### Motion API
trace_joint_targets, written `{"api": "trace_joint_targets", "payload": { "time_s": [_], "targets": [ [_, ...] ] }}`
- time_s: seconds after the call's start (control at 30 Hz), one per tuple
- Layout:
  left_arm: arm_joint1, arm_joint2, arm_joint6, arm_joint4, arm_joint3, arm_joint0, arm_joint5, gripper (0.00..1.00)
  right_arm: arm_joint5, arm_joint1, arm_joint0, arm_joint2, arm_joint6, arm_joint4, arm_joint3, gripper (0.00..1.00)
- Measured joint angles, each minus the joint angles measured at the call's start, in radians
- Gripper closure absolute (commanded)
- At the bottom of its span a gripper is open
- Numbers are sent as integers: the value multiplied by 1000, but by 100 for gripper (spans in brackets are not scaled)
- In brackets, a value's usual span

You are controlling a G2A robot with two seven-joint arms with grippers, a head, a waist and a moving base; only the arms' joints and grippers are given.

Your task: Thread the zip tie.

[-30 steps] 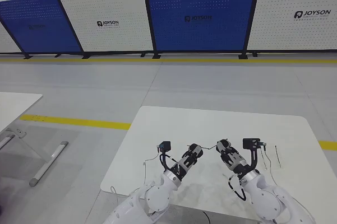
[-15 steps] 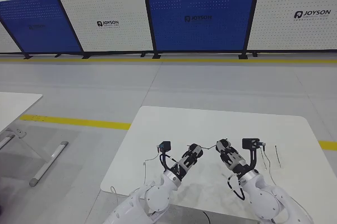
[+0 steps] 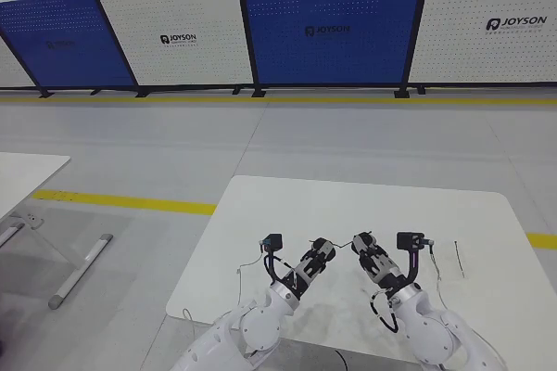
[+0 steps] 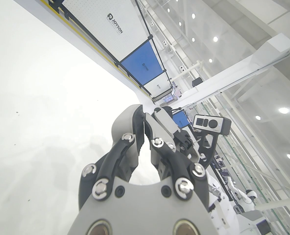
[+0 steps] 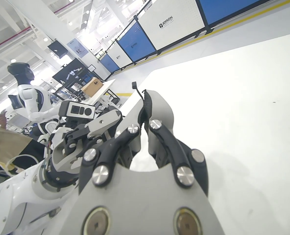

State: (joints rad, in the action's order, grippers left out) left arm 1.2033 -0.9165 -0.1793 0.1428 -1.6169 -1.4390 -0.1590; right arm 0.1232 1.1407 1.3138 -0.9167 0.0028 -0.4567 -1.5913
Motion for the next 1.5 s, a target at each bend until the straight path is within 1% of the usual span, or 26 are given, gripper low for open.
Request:
{"api": "trace_joint_targets", "payload": {
  "time_s": [0.13,0.3,0.4,0.5,0.6,0.67,0.7,0.77,0.83,1.03,1.23,1.37,1.5],
  "targets": [
    [0,0,0,0,0,0,0,100,1,10,-3,8,-20,-18,24,100],
    [0,0,0,-1,0,0,1,100,-2,17,-5,7,-25,-24,34,100],
    [5,-3,-4,-30,11,5,7,100,-2,17,-5,6,-24,-23,34,100],
    [13,-1,-16,-70,28,15,5,100,-2,17,-5,6,-24,-23,34,100],
    [22,2,-24,-127,44,23,-8,100,-1,18,-1,5,-24,-22,33,100],
    [28,5,-18,-173,54,28,-18,100,7,19,5,-3,-27,-15,29,100],
    [31,6,-9,-201,58,29,-21,100,11,20,7,-7,-32,-10,27,100],
    [38,6,18,-285,65,33,-21,100,19,23,12,-17,-49,-8,24,100],
    [42,-1,47,-357,70,40,-19,100,26,25,16,-23,-62,-12,21,100],
    [49,-18,90,-486,65,33,-41,100,44,30,23,-33,-59,-30,21,100],
    [55,-18,126,-546,63,25,-51,100,56,37,29,-38,-57,-32,23,100],
    [60,-7,128,-542,54,23,-55,100,55,43,32,-38,-61,-38,26,100],
    [63,-12,126,-555,45,19,-67,100,58,47,34,-43,-58,-43,30,100]
  ]
}}
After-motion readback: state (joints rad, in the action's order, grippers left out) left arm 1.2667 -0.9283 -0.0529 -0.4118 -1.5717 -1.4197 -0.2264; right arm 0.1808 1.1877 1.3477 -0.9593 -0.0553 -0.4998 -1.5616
